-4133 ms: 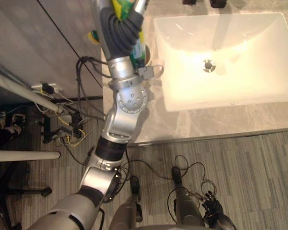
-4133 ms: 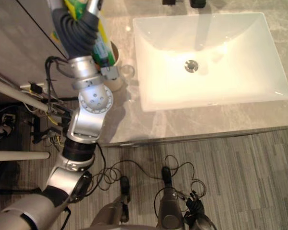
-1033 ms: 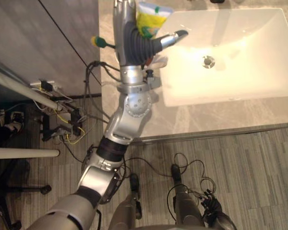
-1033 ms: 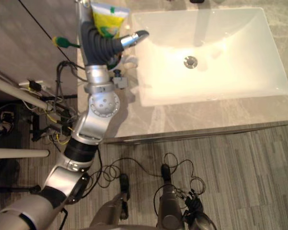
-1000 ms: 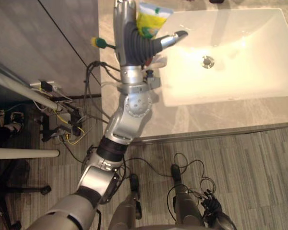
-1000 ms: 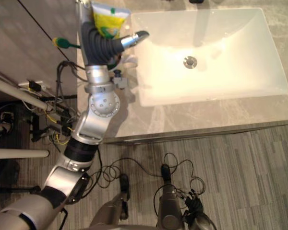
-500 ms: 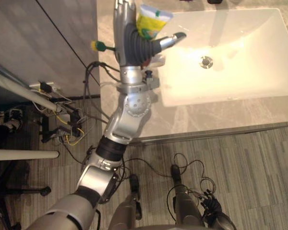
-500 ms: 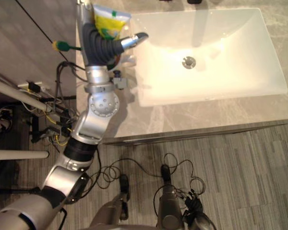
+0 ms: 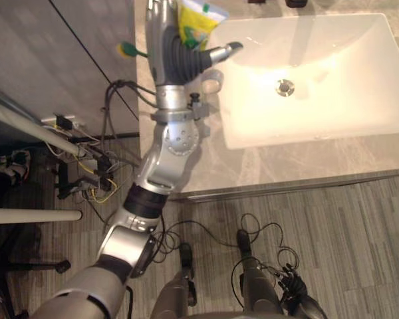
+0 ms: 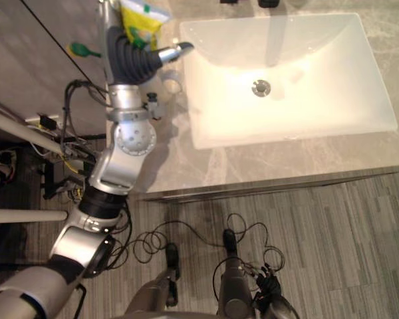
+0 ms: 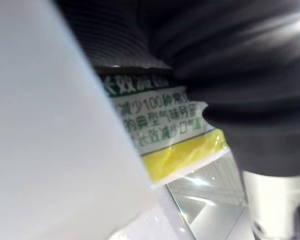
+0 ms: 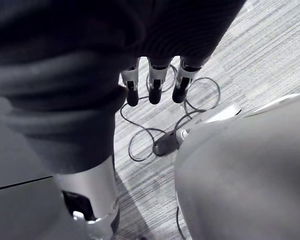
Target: Organize washtable
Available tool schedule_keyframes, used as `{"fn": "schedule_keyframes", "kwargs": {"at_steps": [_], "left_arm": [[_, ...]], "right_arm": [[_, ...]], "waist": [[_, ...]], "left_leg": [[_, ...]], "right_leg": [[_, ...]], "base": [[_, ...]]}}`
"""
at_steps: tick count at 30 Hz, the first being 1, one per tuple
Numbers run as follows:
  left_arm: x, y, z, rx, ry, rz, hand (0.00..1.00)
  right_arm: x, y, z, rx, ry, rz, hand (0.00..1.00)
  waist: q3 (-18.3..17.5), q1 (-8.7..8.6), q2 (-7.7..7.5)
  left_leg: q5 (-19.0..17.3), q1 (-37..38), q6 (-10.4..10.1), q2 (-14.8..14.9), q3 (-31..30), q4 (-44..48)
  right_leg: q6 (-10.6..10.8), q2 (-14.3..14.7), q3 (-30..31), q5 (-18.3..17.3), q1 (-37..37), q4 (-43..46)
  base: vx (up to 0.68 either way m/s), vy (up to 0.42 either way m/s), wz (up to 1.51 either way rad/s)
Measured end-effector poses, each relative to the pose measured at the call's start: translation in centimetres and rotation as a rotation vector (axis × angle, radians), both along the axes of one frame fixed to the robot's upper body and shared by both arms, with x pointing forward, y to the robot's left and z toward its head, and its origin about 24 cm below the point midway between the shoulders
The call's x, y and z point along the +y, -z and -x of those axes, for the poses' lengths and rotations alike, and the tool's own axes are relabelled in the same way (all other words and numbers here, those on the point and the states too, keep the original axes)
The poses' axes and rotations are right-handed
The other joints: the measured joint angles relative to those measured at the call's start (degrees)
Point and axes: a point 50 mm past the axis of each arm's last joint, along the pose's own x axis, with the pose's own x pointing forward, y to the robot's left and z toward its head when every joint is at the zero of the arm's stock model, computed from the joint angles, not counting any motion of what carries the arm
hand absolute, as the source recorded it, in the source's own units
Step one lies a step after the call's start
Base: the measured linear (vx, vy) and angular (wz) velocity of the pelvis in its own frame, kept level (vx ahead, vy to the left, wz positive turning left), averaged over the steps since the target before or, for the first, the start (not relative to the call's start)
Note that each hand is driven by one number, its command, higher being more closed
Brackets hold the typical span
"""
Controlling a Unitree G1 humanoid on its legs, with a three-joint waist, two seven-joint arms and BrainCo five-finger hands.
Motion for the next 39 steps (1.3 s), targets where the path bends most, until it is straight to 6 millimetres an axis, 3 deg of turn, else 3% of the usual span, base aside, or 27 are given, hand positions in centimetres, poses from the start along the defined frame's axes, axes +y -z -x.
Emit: {"fn": "schedule_keyframes", "kwargs": {"at_steps": [6,14,24,39], "left_arm": [[1.3,-1.0,-0.6,-0.007,-0.067,-0.012,0.00],[1.5,-2.1,-0.5,-0.041,-0.081,-0.023,0.00],[1.7,-1.8,-0.9,-0.016,-0.093,-0.026,0.00],[1.9,-0.9,-1.0,0.008,-0.097,-0.028,0.00]], "right_arm": [[-0.1,0.0,0.0,-0.003,0.008,-0.005,0.00],[-0.2,0.0,0.1,-0.007,0.027,-0.013,0.00],[-0.3,0.0,0.1,-0.004,0.030,-0.012,0.00],[-0.3,0.0,0.2,-0.004,0.031,-0.010,0.00]], "waist": [[0.0,0.03,0.09],[-0.3,0.21,0.48],[-0.8,1.15,1.33],[-0.8,1.47,1.41]], "left_leg": [[0.0,-0.1,0.0,-0.1,-0.3,0.0],[0.0,-0.1,0.0,-0.1,-0.4,0.1],[0.0,-0.7,0.0,-0.1,-0.7,1.0],[0.0,-0.6,0.0,-0.1,-1.1,1.2]], "right_leg": [[0.0,0.0,-0.1,0.0,0.0,-0.1],[-0.5,-0.1,-0.1,0.4,0.1,-0.3],[-0.6,-0.1,-0.1,1.1,0.4,-1.2],[-0.6,-0.1,-0.2,1.2,0.6,-1.2]], "base": [[0.00,0.000,0.00],[0.00,0.000,0.00],[0.03,0.008,0.01],[0.06,0.019,0.01]]}}
